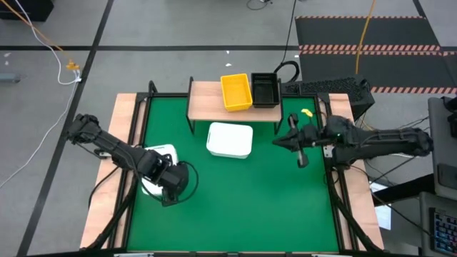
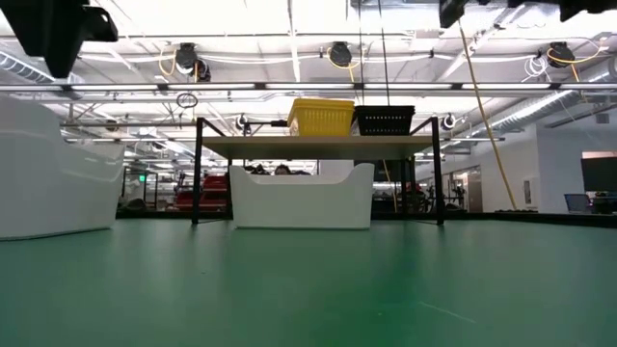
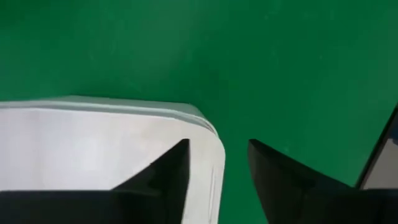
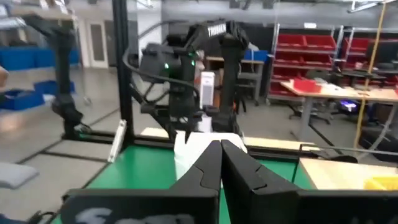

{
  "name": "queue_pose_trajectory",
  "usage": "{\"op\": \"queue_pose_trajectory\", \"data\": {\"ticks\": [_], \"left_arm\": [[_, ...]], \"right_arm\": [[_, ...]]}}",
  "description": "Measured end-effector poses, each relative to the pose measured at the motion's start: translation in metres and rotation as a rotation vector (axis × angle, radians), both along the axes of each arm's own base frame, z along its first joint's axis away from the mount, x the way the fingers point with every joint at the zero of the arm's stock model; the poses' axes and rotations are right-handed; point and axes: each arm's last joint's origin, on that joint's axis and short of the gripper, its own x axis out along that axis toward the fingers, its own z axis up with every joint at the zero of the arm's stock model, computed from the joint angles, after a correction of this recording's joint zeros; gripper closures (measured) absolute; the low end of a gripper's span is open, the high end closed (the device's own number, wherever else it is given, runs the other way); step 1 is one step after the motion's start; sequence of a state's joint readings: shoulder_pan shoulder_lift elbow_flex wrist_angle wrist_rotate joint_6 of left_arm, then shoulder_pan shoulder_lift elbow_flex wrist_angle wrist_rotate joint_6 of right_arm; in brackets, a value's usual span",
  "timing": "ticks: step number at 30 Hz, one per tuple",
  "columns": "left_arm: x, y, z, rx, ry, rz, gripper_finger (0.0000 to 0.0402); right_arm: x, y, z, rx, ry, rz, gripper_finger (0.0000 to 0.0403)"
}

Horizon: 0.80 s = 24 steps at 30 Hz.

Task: Stack baskets on shelf by color
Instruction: Stack the right white bin on the other white bins

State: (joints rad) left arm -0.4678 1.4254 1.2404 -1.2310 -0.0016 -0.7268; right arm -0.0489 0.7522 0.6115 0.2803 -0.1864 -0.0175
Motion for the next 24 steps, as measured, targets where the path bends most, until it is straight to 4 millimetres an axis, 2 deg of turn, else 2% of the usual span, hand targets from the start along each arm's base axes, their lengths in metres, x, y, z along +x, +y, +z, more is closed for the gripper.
{"op": "queue_pose_trajectory", "data": {"ticks": [5, 9, 12, 19, 24], "left_arm": [[0.004, 0.008, 0.0, 0.047, -0.022, -0.056, 0.0185], [0.006, 0.022, 0.002, 0.169, -0.059, 0.026, 0.0163], [0.0, 0.031, 0.007, 0.218, -0.051, 0.08, 0.0154], [-0.011, 0.038, 0.018, 0.306, -0.113, 0.097, 0.0149], [-0.01, 0.043, 0.02, 0.381, -0.149, 0.137, 0.0148]], "right_arm": [[0.033, 0.013, -0.008, -0.047, 0.105, -0.064, 0.0403], [0.062, 0.016, -0.023, -0.09, 0.207, -0.136, 0.0389], [0.08, 0.015, -0.036, -0.105, 0.299, -0.193, 0.0363], [0.107, 0.015, -0.073, -0.146, 0.558, -0.249, 0.0296], [0.123, 0.013, -0.094, -0.236, 0.735, -0.312, 0.0274]]}}
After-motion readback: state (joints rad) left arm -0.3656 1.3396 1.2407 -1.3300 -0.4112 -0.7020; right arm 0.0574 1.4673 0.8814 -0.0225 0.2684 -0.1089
